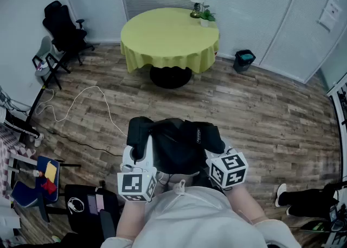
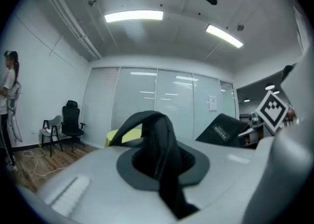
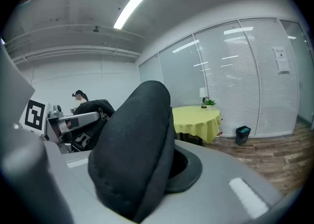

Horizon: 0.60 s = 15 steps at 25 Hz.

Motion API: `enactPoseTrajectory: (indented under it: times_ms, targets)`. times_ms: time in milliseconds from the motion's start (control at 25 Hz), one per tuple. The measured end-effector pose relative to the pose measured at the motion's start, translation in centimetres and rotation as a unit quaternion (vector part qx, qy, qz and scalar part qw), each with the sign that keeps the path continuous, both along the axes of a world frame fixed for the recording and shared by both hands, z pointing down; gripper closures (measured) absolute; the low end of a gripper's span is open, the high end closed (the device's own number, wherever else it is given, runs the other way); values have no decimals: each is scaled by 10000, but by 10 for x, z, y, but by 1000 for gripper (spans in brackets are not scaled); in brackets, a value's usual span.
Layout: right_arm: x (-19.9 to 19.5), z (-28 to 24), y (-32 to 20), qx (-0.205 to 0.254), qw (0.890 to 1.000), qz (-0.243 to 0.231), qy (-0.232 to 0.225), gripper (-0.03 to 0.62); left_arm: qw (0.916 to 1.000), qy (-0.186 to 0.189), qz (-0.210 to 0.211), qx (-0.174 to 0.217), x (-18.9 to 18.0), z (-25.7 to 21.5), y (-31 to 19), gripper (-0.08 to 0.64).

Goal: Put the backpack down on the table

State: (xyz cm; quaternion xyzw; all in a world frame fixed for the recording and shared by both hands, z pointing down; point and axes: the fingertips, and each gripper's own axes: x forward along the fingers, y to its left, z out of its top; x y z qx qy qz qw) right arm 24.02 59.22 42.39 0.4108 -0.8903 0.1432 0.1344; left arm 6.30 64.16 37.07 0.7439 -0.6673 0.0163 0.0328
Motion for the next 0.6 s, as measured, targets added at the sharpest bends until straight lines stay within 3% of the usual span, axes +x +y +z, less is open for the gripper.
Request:
enactPoseTrajectory:
  times_ms: [600]
  targets:
    - [-16, 8, -18, -153, 9998, -5, 92, 555, 9999, 56, 52, -132, -15, 8, -17, 532]
